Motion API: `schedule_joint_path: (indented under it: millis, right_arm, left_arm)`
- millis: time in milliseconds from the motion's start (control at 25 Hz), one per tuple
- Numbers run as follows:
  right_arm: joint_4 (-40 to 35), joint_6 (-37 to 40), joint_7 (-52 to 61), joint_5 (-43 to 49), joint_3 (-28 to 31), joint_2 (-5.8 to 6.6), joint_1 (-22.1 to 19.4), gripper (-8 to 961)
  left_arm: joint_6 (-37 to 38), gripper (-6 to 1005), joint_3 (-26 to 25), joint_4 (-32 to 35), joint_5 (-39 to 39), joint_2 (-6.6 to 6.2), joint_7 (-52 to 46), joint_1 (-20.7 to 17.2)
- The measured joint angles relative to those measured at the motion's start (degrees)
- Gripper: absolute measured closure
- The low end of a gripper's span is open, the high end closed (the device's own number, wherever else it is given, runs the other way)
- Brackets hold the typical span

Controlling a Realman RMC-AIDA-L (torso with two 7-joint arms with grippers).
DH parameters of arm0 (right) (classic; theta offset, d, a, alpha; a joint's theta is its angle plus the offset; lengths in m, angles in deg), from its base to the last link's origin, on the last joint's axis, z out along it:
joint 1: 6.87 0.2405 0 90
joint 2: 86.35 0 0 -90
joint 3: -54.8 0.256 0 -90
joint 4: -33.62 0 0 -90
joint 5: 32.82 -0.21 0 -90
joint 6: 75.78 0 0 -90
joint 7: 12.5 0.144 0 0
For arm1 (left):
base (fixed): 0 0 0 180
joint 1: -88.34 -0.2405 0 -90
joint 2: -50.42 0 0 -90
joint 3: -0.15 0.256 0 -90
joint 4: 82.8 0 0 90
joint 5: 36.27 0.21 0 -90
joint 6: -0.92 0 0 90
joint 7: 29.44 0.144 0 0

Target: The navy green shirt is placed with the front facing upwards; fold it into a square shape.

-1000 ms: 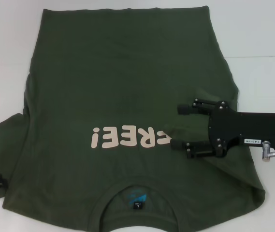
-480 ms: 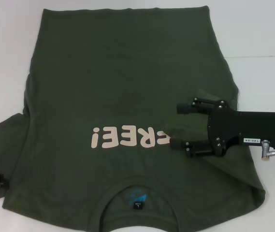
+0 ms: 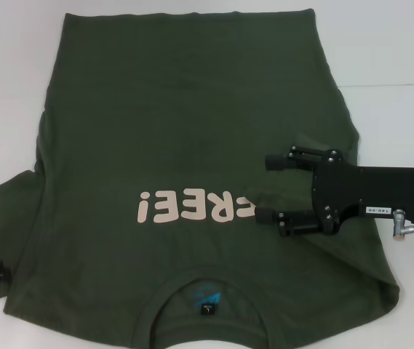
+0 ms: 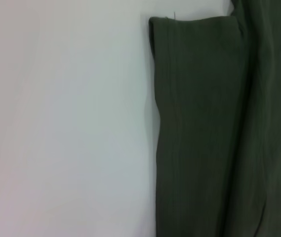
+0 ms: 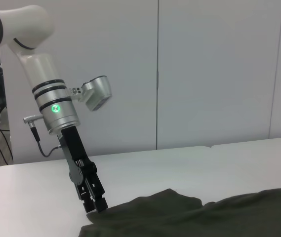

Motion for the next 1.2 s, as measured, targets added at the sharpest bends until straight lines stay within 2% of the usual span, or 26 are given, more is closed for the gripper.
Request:
schedule_joint_path:
  millis: [1200]
  right_arm:
    - [0.0,-0.1,0.2,0.0,-0.1,0.0,-0.3,36]
  left_arm:
    - [-1.7,146,0.7,-3.1,-0.4,0.0,0.2,1.9]
